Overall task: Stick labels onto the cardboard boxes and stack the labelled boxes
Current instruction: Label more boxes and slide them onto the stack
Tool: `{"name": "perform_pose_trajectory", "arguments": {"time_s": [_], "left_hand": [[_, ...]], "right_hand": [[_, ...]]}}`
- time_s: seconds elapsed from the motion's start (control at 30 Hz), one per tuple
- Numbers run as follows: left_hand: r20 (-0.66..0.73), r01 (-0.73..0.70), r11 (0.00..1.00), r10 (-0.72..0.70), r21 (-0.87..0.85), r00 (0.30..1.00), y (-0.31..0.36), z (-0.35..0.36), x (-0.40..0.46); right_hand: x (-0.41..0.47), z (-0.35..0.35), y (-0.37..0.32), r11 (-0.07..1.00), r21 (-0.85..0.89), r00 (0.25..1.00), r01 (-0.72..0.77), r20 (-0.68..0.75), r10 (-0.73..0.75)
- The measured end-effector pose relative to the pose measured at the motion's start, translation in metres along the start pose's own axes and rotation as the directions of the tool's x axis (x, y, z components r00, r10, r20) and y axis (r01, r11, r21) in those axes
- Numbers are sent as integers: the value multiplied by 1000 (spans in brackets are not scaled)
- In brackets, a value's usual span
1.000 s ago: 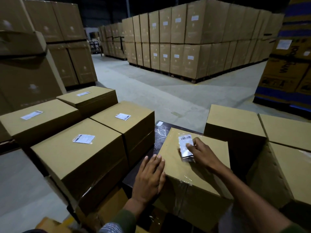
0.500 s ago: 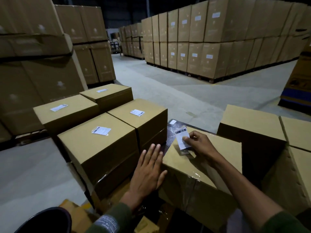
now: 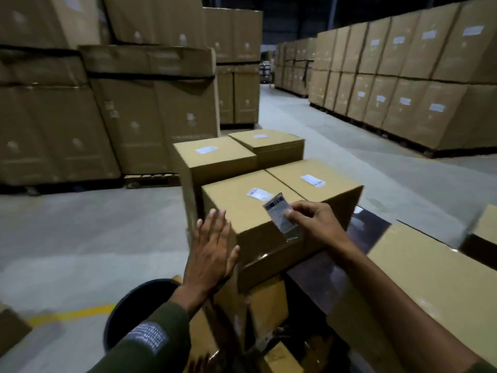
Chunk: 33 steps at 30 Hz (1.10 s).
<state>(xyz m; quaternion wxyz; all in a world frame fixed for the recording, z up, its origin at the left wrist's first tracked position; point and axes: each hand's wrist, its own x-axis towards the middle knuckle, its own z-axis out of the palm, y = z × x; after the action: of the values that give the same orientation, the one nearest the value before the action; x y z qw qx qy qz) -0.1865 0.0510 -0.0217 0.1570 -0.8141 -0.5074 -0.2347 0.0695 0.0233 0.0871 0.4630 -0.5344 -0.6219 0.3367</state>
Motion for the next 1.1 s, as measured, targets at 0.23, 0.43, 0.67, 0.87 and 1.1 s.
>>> {"name": "perform_pose_trajectory", "arguments": {"time_s": [0.23,0.43,0.67,0.87,1.1], "left_hand": [[61,206,969,-216,134,975,-111,-12,-79],[112,321,917,-355,238,928,-180,-23,-126],[124,362,879,-415,309,901,-222,-36,-157],[161,370,875,-432,311,887,-237,-28,-179],[221,339,892,-410,297,885,-241,-4,-190]], "right_hand": [[29,138,-20,928,-262,959,265,174,-224],[30,250,-11,785,-395,860,477,395,-324],[28,335,29,685,-484,817,544,491,-302],[11,369,66,590,-560,768,582,617,-172],[-11,362,100,585,-604,726,542,687,37]]}}
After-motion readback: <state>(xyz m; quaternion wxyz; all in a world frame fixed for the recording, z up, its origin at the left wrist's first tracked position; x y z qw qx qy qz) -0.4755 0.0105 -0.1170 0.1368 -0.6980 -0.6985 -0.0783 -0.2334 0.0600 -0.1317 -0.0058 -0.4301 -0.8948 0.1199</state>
